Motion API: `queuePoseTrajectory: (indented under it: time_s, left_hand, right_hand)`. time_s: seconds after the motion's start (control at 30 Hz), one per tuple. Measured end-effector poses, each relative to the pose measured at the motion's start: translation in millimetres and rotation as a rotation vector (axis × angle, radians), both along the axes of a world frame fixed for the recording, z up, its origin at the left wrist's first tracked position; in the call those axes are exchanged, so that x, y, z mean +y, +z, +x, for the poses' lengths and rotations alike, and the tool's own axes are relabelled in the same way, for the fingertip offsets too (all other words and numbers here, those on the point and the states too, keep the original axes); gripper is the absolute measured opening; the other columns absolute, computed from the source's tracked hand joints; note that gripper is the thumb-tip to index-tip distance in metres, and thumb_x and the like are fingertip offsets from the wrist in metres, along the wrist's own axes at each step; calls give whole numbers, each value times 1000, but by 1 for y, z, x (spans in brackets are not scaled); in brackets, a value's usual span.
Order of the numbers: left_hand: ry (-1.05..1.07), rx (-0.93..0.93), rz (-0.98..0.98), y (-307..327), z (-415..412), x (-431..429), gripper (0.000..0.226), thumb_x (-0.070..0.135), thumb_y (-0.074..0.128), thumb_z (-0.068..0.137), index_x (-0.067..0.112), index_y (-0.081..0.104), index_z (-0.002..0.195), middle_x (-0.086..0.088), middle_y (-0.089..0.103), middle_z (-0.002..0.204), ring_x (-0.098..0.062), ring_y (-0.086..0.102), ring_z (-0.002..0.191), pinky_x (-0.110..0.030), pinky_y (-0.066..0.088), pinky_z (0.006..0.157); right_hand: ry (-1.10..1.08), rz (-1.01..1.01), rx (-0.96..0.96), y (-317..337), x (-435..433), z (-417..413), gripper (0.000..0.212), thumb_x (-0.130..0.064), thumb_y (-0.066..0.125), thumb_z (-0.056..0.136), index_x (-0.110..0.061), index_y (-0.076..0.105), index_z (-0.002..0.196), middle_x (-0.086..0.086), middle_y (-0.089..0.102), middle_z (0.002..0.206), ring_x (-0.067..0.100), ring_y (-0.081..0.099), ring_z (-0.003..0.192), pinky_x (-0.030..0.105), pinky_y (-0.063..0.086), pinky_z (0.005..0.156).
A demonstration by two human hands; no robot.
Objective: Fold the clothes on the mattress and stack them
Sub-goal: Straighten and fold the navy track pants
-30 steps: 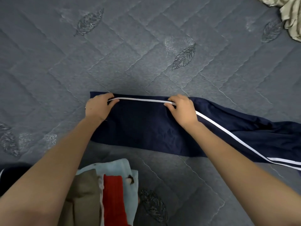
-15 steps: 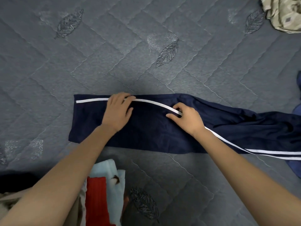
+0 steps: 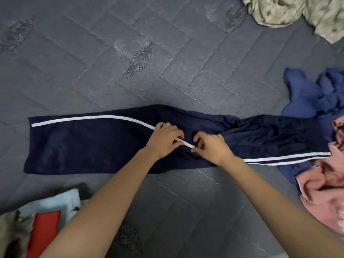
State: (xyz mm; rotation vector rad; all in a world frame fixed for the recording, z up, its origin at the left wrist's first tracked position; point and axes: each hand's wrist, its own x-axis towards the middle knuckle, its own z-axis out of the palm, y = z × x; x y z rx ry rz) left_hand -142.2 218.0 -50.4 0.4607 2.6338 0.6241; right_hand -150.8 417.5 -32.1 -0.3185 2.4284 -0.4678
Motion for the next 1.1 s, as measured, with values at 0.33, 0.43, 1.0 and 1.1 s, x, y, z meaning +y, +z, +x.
queuePoseTrajectory:
  time_s: [0.33,0.43,1.0,1.1]
  left_hand:
    - [254,249,60,15,-12,11,12,21,58,96,11,64,95,-4,59,88,-23,55,78,-39,41,76]
    - [305,316,105,30,-24,17,11,19,60,95,10,65,94,-6,61,88,-24,56,78,-40,42,78]
    - [415,97,160,30,-32,11,11,23,59,96,13,62,92,1,60,82,-15,54,76,-32,45,72]
    - [407,-77,173,25,-17,6,7,29,64,91,24,63,86,13,60,74,0,54,65,-20,38,60]
  right_hand:
    - [-253,-147,181,4,54,7,17,-28,68,91,-12,62,88,-4,60,81,17,55,76,30,34,62]
    - [-328,-176,262,12,59,-4,20,-33,67,91,-14,63,86,-6,60,80,11,51,74,30,36,61]
    - [-341,-95,214,7,111,-16,10,-16,68,90,-6,71,90,8,61,87,22,56,86,31,41,71]
    - [-315,-24,78,1,114,-11,12,-20,72,87,-10,66,82,4,59,87,23,58,87,30,39,69]
